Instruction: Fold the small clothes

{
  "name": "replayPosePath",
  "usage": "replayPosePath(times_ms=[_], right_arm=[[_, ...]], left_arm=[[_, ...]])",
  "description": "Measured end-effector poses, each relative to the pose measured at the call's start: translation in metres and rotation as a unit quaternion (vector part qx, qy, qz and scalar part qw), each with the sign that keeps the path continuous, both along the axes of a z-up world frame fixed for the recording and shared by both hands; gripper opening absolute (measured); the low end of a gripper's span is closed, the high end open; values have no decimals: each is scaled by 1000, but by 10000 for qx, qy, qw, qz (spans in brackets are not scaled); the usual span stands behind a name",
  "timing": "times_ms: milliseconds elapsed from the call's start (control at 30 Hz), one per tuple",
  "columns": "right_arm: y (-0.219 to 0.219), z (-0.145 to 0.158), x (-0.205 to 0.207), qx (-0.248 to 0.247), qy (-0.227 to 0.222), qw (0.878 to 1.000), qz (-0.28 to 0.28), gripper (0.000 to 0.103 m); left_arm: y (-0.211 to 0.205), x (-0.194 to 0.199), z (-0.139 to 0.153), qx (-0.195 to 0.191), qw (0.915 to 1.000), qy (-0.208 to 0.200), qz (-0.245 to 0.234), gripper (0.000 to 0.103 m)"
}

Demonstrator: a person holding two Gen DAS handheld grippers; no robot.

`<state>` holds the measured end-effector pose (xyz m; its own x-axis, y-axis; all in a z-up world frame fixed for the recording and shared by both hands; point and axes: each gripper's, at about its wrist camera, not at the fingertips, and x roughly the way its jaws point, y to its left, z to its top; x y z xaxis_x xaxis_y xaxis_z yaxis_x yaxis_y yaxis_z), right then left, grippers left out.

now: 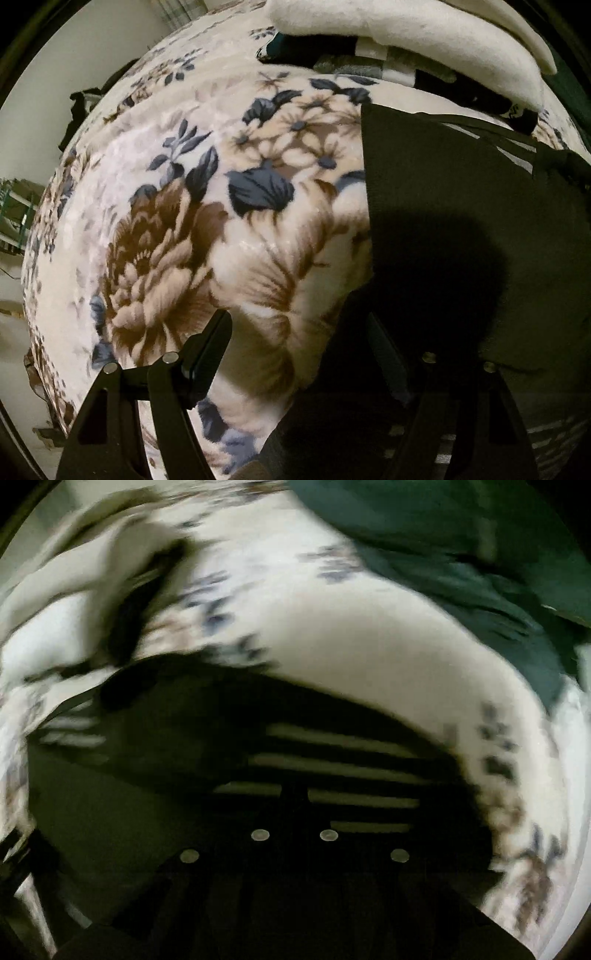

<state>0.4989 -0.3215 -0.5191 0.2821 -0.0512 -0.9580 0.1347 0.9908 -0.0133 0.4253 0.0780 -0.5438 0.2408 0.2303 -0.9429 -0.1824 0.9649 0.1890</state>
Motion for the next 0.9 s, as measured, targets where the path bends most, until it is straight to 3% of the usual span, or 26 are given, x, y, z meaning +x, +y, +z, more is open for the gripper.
replayPosePath(times_ms=[67,133,200,233,267,367,600,633,700,733,833,900], right_arm=[[-14,-2,-3,81,213,9992,-316,0],[-35,9,-13,681,330,9949,-671,1],[-60,29,-33,1043,157,9882,-1108,17],[-72,40,-46,1122,34,9840,-1386,35],[-86,50,-64,1222,-97,9774,-1722,41],[-120,60,-112,1611,-105,9517,-2611,42],[-107,11,-137,1434,503,9368,-3151,42],[-102,2,-132,1459,507,9335,-3235,41],[-97,-2,-136,1282,432,9297,-3427,7],[-94,-2,-137,1135,433,9300,-3469,0],[-93,6,-143,392,507,9297,-3627,0],[-102,-1,-151,442,685,9251,-3709,0]], left_arm=[[4,1,8,-38,10000,-1,39,75],[10,3,24,-92,9998,-168,31,75],[13,10,37,-159,9993,-341,-6,75],[14,15,40,-175,9991,-383,-38,75],[14,22,41,-187,9990,-401,-81,75],[14,46,31,-270,9989,-334,-174,75],[14,84,-15,-127,9988,82,-469,75],[15,84,-16,-156,9987,76,-486,75],[15,84,-17,-161,9982,54,-566,75],[15,83,-17,-146,9979,39,-623,75],[17,84,-18,-185,9973,25,-710,76],[22,86,-18,-225,9972,35,-717,77]])
